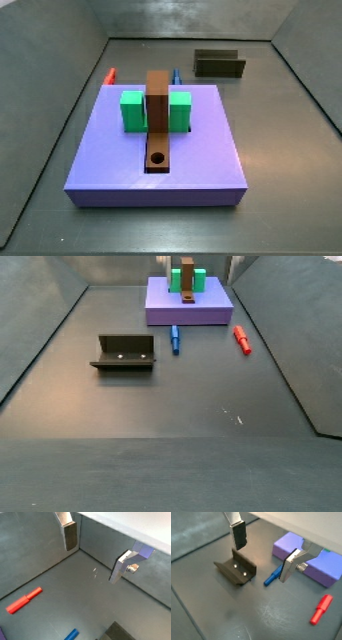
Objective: Pick up the blue object. Move up. Place the blue object on the fixture. Regrasp the blue object. Move to above the board. Insert the blue object.
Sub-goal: Pick up the blue object.
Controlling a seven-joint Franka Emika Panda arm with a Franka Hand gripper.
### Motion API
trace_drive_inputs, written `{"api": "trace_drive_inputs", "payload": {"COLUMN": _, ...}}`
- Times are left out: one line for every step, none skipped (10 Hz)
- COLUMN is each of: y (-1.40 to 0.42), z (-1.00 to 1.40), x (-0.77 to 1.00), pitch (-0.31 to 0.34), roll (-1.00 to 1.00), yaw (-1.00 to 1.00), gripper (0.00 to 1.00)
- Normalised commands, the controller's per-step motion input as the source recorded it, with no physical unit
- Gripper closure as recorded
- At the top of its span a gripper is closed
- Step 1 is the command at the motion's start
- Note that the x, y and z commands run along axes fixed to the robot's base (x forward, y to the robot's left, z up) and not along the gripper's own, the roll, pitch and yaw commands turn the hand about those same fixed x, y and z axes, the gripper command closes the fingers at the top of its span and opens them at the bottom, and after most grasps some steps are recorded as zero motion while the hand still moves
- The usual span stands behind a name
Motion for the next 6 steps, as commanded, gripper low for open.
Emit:
{"api": "trace_drive_inputs", "payload": {"y": -0.17, "z": -0.1, "x": 0.0, "pitch": -0.003, "roll": -0.02, "yaw": 0.0, "gripper": 0.0}}
{"api": "trace_drive_inputs", "payload": {"y": -0.82, "z": -0.41, "x": 0.0, "pitch": -0.127, "roll": 0.0, "yaw": 0.14, "gripper": 0.0}}
{"api": "trace_drive_inputs", "payload": {"y": -0.99, "z": -0.71, "x": 0.08, "pitch": -0.101, "roll": 0.0, "yaw": 0.12, "gripper": 0.0}}
{"api": "trace_drive_inputs", "payload": {"y": -0.97, "z": -0.78, "x": 0.46, "pitch": -0.004, "roll": 0.06, "yaw": 0.0, "gripper": 0.0}}
{"api": "trace_drive_inputs", "payload": {"y": -0.98, "z": -0.76, "x": 0.47, "pitch": -0.007, "roll": 0.07, "yaw": 0.0, "gripper": 0.0}}
{"api": "trace_drive_inputs", "payload": {"y": -0.85, "z": -0.88, "x": 0.51, "pitch": -0.019, "roll": 0.05, "yaw": -0.01, "gripper": 0.0}}
